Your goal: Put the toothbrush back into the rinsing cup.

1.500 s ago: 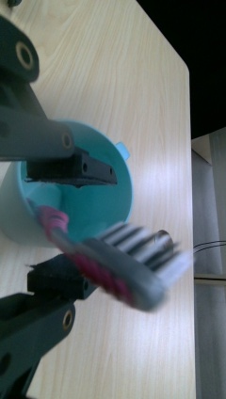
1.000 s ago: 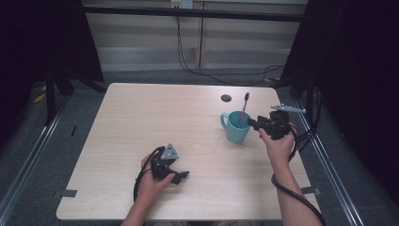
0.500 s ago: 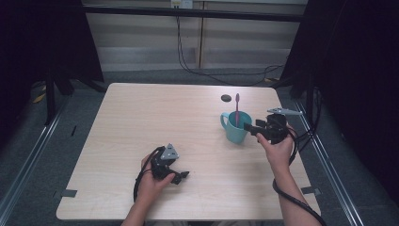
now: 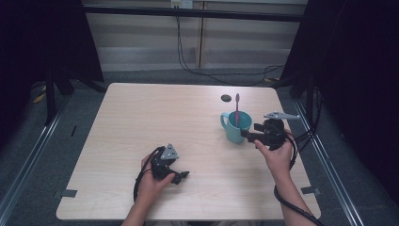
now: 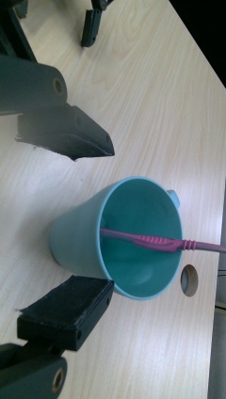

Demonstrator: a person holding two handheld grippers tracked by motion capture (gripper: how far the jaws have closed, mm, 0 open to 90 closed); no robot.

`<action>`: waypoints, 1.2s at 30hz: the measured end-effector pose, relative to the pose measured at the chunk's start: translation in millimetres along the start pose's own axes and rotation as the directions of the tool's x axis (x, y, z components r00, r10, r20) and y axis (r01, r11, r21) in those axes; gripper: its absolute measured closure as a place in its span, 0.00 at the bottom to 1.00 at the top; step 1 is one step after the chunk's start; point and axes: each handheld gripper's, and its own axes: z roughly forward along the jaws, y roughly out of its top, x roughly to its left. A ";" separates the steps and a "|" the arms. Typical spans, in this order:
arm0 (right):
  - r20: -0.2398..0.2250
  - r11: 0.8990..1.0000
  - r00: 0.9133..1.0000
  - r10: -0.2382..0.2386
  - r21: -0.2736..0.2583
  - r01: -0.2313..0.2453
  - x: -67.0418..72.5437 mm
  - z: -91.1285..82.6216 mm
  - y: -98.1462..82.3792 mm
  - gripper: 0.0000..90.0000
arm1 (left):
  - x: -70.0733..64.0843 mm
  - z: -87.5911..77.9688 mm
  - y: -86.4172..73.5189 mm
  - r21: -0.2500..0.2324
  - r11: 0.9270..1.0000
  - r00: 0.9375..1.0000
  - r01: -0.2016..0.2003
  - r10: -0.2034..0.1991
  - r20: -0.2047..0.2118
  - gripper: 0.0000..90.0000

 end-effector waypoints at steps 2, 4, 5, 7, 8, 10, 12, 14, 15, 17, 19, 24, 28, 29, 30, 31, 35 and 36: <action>-0.003 1.000 1.000 -0.008 0.002 0.008 1.7 -1.2 -0.8 0.33 | 0.0 0.0 0.0 0.000 1.000 1.000 0.000 0.000 0.000 0.17; -0.005 1.000 1.000 -0.013 0.005 0.013 3.6 -2.4 -1.7 0.31 | 0.0 0.0 0.0 0.000 1.000 1.000 0.000 0.000 0.001 0.17; -0.014 1.000 1.000 -0.013 0.003 0.013 4.8 -3.1 -2.6 0.31 | 0.0 0.0 0.0 -0.001 1.000 1.000 0.001 -0.001 0.000 0.17; -0.016 1.000 1.000 -0.022 0.007 0.023 6.7 -4.2 -4.4 0.31 | 0.1 0.0 0.0 0.000 1.000 1.000 -0.001 0.001 0.000 0.17; -0.018 1.000 1.000 -0.022 0.009 0.022 7.5 -4.5 -5.2 0.30 | 0.0 0.0 0.0 0.000 1.000 1.000 0.000 0.000 0.000 0.17; -0.024 0.999 0.999 -0.030 0.013 0.030 9.5 -4.4 -8.8 0.30 | -0.1 0.0 0.0 0.000 1.000 1.000 0.002 -0.002 0.000 0.17; -0.028 0.999 0.999 -0.037 0.015 0.037 11.6 -4.2 -11.6 0.30 | 0.0 0.0 0.0 0.000 1.000 1.000 0.001 -0.001 0.001 0.17; -0.028 0.999 0.998 -0.048 0.022 0.049 13.9 -3.3 -14.4 0.29 | 0.0 0.0 0.0 -0.001 1.000 1.000 0.001 -0.001 0.000 0.17; -0.035 0.998 0.998 -0.054 0.020 0.054 15.8 -3.3 -16.8 0.29 | 0.0 0.0 0.0 -0.001 1.000 1.000 0.001 -0.001 0.000 0.17; -0.040 0.999 0.998 -0.050 0.018 0.050 16.7 -3.1 -18.3 0.29 | 0.0 0.0 0.0 0.000 1.000 1.000 0.001 -0.001 0.000 0.17; -0.044 0.998 0.998 -0.051 0.019 0.052 18.5 -2.7 -21.2 0.28 | 0.0 0.0 0.0 -0.001 1.000 1.000 0.001 -0.001 0.000 0.17; -0.046 0.997 0.996 -0.075 0.031 0.077 24.4 -1.6 -29.1 0.27 | 0.0 -0.1 0.0 0.001 1.000 1.000 0.001 -0.001 0.001 0.17; -0.042 0.993 0.993 -0.108 0.053 0.110 28.1 0.0 -34.9 0.26 | 0.1 -0.2 0.0 0.002 1.000 1.000 -0.001 0.001 0.000 0.17; -0.042 0.993 0.993 -0.108 0.053 0.110 28.1 0.0 -34.9 0.26 | 0.1 -0.2 0.0 0.002 1.000 1.000 -0.001 0.001 0.000 0.17; -0.046 0.992 0.993 -0.111 0.055 0.113 29.8 0.6 -38.3 0.27 | 0.1 -0.1 0.0 0.001 1.000 1.000 -0.001 0.001 0.001 0.17; -0.046 0.992 0.993 -0.111 0.055 0.113 29.8 0.6 -38.3 0.27 | 0.1 -0.1 0.0 0.001 1.000 1.000 -0.001 0.001 0.001 0.17; -0.054 0.990 0.991 -0.122 0.070 0.126 32.9 3.3 -45.6 0.26 | -0.1 0.1 0.0 -0.001 1.000 1.000 0.002 -0.002 0.000 0.17; -0.061 0.990 0.991 -0.122 0.070 0.126 33.9 4.5 -49.6 0.26 | 0.1 0.0 0.0 0.000 1.000 1.000 0.000 0.000 0.001 0.17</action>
